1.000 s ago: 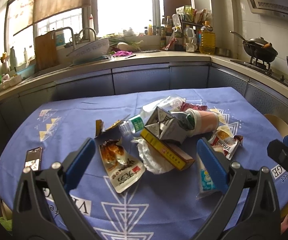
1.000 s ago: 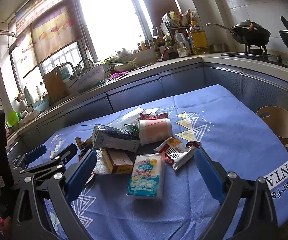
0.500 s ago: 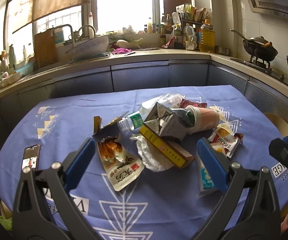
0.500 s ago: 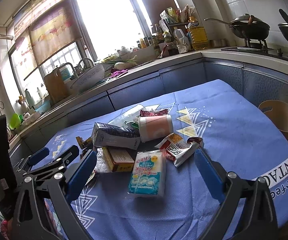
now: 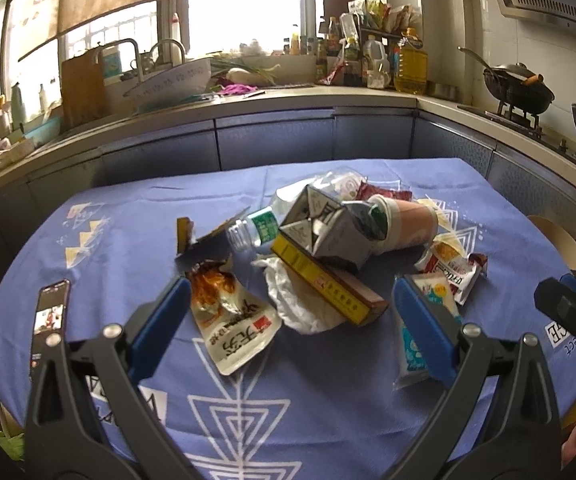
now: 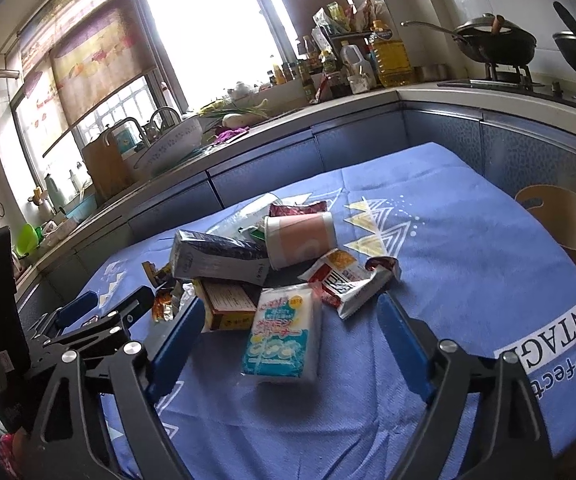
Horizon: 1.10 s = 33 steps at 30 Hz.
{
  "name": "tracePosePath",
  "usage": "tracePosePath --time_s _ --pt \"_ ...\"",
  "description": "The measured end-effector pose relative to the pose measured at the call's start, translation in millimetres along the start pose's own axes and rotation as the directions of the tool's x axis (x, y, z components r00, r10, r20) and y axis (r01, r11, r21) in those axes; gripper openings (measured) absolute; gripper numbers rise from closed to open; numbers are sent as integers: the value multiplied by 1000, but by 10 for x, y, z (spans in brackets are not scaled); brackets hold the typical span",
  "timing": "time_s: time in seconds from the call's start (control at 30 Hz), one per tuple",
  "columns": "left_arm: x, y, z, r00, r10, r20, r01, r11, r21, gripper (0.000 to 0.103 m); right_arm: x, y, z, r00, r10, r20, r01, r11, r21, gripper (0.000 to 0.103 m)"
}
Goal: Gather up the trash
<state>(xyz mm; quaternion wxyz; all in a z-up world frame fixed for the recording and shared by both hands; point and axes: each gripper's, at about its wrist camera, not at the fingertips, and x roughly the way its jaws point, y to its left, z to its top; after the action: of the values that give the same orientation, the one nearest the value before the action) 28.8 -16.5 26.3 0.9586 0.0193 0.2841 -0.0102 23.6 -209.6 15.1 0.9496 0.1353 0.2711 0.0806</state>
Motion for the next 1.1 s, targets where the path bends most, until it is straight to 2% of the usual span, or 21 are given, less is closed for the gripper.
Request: tracePosePath --time_s 0.57,0.67,0.73,0.8,0.93,1.0,1.1 --pt "256 -78 -108 997 -9 -83 11 1000 19 97 154 -291 -80 998 -33 -55 36 998 61 83" --pt "298 -75 -118 994 -28 -101 30 999 19 97 193 -315 -88 997 -34 -69 38 998 55 78" --pt "342 -63 -126 988 -86 -130 87 996 4 97 240 -364 -107 995 -29 -92 35 997 65 71" --pt "381 -56 -150 973 -167 -161 166 986 -19 97 286 -405 -126 993 -24 -114 32 997 76 64" --pt "459 -135 -235 920 -325 -221 325 945 -37 96 377 -471 -179 987 -4 -159 19 995 94 53" --pt "505 -229 -268 889 -380 -255 385 922 -34 92 423 -487 -191 984 4 -178 11 996 86 48" --pt "600 -418 -294 853 -423 -305 436 900 -30 91 497 -597 -133 982 -14 -188 29 997 77 48"
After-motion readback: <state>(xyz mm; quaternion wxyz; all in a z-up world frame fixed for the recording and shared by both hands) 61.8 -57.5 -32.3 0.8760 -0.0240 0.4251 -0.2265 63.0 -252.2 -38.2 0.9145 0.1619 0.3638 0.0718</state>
